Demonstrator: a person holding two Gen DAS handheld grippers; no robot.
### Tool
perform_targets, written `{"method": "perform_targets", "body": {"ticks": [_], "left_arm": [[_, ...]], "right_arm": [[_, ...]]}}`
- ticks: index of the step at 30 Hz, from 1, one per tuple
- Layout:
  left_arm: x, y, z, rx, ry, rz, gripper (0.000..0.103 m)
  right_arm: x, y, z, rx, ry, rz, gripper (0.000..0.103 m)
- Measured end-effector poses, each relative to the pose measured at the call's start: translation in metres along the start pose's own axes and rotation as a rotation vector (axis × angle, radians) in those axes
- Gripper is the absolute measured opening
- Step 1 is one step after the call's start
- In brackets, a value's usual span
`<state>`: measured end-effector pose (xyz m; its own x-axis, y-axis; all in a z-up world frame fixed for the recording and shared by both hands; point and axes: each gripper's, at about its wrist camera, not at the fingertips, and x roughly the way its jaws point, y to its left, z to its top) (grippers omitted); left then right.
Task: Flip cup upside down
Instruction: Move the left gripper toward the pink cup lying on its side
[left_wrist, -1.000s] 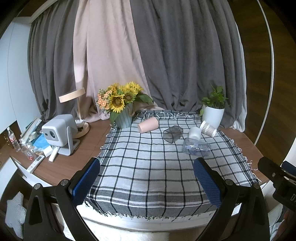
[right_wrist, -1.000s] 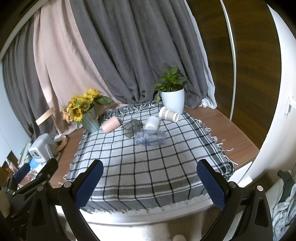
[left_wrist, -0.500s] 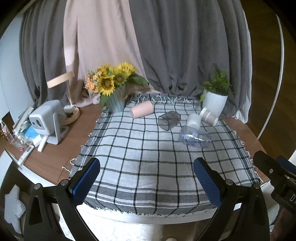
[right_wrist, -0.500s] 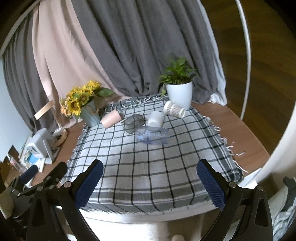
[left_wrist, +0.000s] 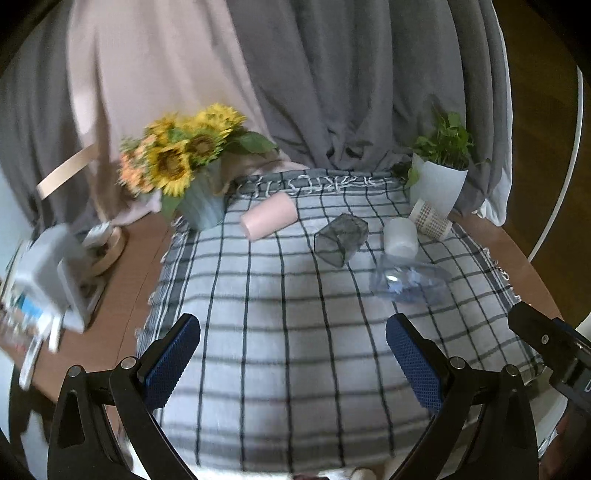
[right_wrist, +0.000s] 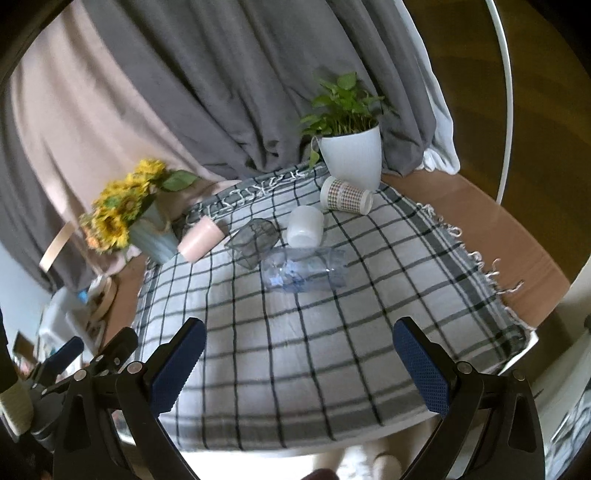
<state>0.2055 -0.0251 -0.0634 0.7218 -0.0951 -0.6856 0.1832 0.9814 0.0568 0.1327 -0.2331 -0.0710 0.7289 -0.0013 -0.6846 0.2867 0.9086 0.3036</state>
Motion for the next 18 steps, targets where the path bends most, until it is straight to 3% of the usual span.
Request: {"method": "perform_targets", "body": {"ticks": [4, 10, 18], "left_arm": [[0.037, 0.019, 0.027, 0.076, 0.027, -0.066, 0.103], [0.094, 0.042, 0.064, 0.225, 0.038, -0.102, 0.103], [0.169, 0.053, 0.096, 0.41, 0.052, -0.144, 0.103]], "right_arm": [[0.024, 0.018, 0.008, 0.087, -0.007, -0.052, 0.102], [0.062, 0.05, 0.015, 0.221, -0.038, -0.136, 0.102], [0.114, 0.082, 0.021, 0.358, -0.011, -0.224, 0.102]]}}
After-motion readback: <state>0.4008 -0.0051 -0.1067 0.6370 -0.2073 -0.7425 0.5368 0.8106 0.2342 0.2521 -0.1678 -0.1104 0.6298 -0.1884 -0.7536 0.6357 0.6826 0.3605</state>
